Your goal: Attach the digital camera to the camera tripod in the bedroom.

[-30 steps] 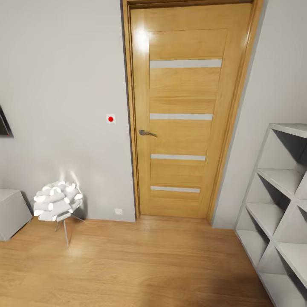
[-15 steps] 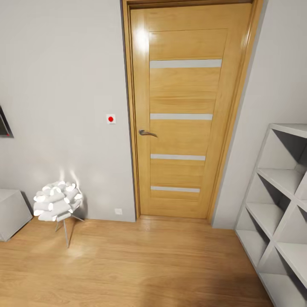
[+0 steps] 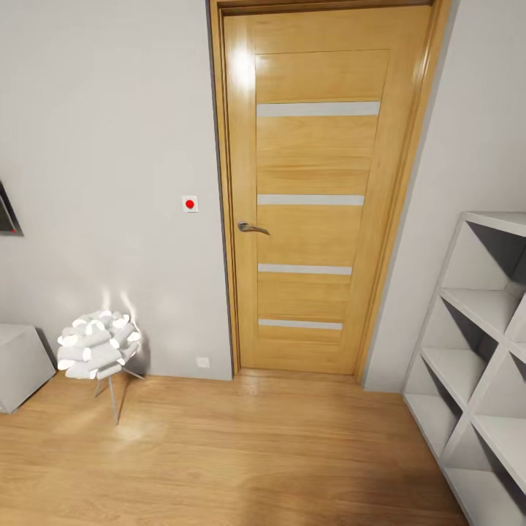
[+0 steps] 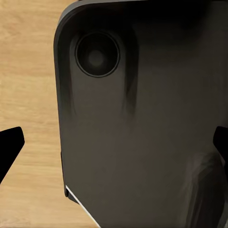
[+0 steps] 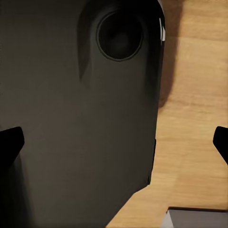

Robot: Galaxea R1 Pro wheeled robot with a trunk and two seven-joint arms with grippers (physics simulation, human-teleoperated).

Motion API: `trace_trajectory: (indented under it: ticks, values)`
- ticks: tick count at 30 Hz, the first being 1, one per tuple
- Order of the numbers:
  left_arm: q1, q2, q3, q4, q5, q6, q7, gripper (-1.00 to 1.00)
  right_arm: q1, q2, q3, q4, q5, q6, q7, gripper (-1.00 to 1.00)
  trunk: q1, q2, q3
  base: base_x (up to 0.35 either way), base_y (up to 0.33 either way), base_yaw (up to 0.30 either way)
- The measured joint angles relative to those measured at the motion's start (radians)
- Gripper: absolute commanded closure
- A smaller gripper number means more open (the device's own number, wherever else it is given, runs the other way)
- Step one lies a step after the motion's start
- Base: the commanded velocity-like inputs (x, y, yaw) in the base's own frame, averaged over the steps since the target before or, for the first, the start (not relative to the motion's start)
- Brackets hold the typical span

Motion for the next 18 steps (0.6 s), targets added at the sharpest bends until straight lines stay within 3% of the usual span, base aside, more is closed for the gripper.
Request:
trace_trajectory:
  ticks: [5, 6, 9, 14, 15, 18]
  values:
    - [0.000, 0.001, 0.000, 0.000, 0.002, 0.000, 0.001, -1.00, 0.000, -0.001, 0.006, 0.000, 0.022, 0.000, -0.004, -1.00, 0.000, 0.000, 0.000, 0.000, 0.000, 0.196]
    - [0.000, 0.001, 0.000, 0.000, 0.003, 0.000, 0.001, -1.00, 0.000, -0.001, 0.006, 0.000, 0.042, 0.000, -0.005, -1.00, 0.000, 0.000, 0.000, 0.000, 0.000, 0.244]
    - [0.000, 0.002, 0.004, 0.000, 0.025, 0.000, 0.001, -1.00, 0.000, -0.001, 0.006, 0.000, 0.047, 0.000, -0.005, -1.00, 0.000, 0.000, 0.000, 0.000, 0.000, 0.254]
    - [0.000, 0.004, 0.019, 0.000, 0.106, -0.004, 0.001, -1.00, 0.000, -0.001, 0.006, 0.000, 0.049, 0.000, -0.005, -1.00, 0.000, 0.000, 0.000, 0.000, 0.000, 0.264]
    - [0.000, 0.006, 0.025, 0.000, 0.160, -0.010, 0.001, -1.00, 0.000, -0.001, 0.006, 0.000, 0.049, 0.000, -0.005, -1.00, 0.000, 0.000, 0.000, 0.000, 0.000, 0.268]
    - [0.000, 0.008, 0.028, 0.000, 0.231, -0.018, 0.001, -1.00, 0.000, -0.001, 0.006, 0.000, 0.049, 0.000, -0.006, -1.00, 0.000, 0.000, 0.000, 0.000, 0.000, 0.268]
